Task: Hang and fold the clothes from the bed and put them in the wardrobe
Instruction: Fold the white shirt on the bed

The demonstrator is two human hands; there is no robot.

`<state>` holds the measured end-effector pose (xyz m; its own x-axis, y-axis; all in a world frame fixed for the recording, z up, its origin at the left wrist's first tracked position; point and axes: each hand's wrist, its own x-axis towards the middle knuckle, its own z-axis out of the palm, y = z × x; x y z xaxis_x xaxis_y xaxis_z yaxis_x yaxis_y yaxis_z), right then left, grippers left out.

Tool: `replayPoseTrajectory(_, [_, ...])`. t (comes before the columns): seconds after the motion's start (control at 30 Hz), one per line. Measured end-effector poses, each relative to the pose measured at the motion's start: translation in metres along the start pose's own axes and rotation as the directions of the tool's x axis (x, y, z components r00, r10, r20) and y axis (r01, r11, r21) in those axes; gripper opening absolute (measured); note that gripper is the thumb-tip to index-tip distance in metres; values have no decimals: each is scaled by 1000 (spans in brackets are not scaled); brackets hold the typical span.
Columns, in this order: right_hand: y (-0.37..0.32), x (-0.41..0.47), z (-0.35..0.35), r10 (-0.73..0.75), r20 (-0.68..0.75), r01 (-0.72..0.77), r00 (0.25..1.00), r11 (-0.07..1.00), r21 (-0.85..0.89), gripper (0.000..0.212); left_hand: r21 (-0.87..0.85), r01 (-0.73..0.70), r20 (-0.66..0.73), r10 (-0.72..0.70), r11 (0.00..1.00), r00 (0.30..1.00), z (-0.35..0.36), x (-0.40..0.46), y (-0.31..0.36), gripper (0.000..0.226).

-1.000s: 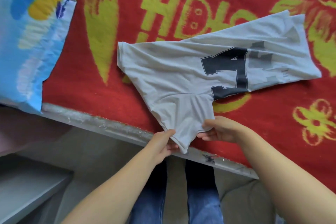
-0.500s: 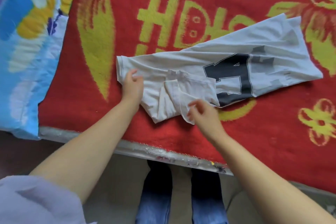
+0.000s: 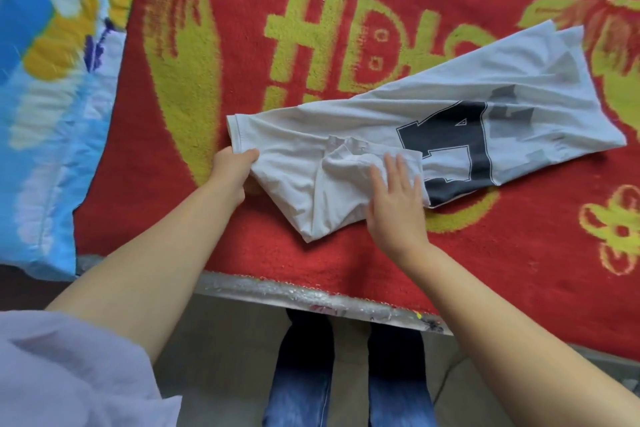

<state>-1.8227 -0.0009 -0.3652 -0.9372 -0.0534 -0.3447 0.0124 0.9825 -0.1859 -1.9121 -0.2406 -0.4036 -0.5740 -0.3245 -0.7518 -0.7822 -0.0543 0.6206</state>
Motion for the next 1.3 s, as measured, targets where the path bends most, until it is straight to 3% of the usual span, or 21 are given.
replayPoseTrajectory(0.1, [-29,-16,16,-229,162,213,960,971,112,75,-57,-93,64,97,994,993,-7,-12,-1,17])
replayPoseTrajectory(0.2, [-44,-11,32,-168,363,110,917,978,175,96,-41,-269,77,272,962,959,-9,-27,1,26])
replayPoseTrajectory(0.3, [-56,4,36,-96,366,41,926,987,154,103,-73,-375,120,382,924,917,8,-46,20,28])
replayPoseTrajectory(0.37, [-64,7,34,-36,318,15,948,998,68,88,-102,-386,170,399,917,901,31,-62,36,24])
replayPoseTrajectory(0.43, [-61,6,29,6,143,-40,990,971,237,53,-102,-392,225,405,914,886,58,-77,50,20])
replayPoseTrajectory(0.5, [-47,4,14,140,23,-123,990,764,634,20,-71,-411,289,413,909,864,86,-91,66,20])
replayPoseTrajectory(0.53, [-37,2,6,233,21,-166,972,624,764,18,-59,-428,334,422,902,843,100,-98,73,21])
replayPoseTrajectory(0.63, [2,-8,-5,460,64,-238,886,330,913,26,-103,-383,570,370,918,734,146,-112,92,23])
replayPoseTrajectory(0.7, [30,-11,-7,561,96,-251,822,206,946,28,7,-335,686,240,942,687,176,-109,97,39])
replayPoseTrajectory(0.73, [42,-10,-8,592,130,-275,795,161,948,26,114,-385,689,206,916,695,188,-104,97,48])
replayPoseTrajectory(0.77, [51,-7,-8,607,168,-309,777,134,942,27,225,-481,667,227,847,710,194,-95,94,53])
replayPoseTrajectory(0.83, [63,-7,-7,660,186,-386,728,170,907,49,396,-729,639,403,558,655,189,-76,86,52])
replayPoseTrajectory(0.9, [64,-12,-9,738,-11,-422,674,398,814,58,472,-878,755,477,81,450,166,-52,73,60])
replayPoseTrajectory(0.93, [59,-15,-13,698,-157,-398,699,561,726,60,460,-862,852,379,-215,361,153,-41,68,70])
replayPoseTrajectory(0.97, [50,-17,-14,587,-245,-330,772,698,635,63,393,-778,919,233,-490,318,142,-31,66,81])
replayPoseTrajectory(1.0, [40,-16,-13,439,-245,-245,864,794,557,68,293,-677,947,107,-675,304,134,-21,63,87])
replayPoseTrajectory(1.07, [13,-10,-2,220,-55,-181,974,902,393,84,125,-583,964,-42,-803,264,129,-8,59,85])
replayPoseTrajectory(1.13, [-3,3,14,247,87,-260,965,939,224,93,55,-549,976,-72,-834,207,136,5,61,77])
replayPoseTrajectory(1.2, [-2,20,23,341,118,-357,933,920,163,89,-31,-496,977,-130,-868,167,149,16,72,70])
replayPoseTrajectory(1.23, [2,27,25,367,116,-382,923,913,145,86,-78,-459,980,-152,-885,128,156,19,77,67])
replayPoseTrajectory(1.3, [12,32,23,368,116,-380,923,918,114,78,-150,-415,989,-144,-898,-46,164,19,87,50])
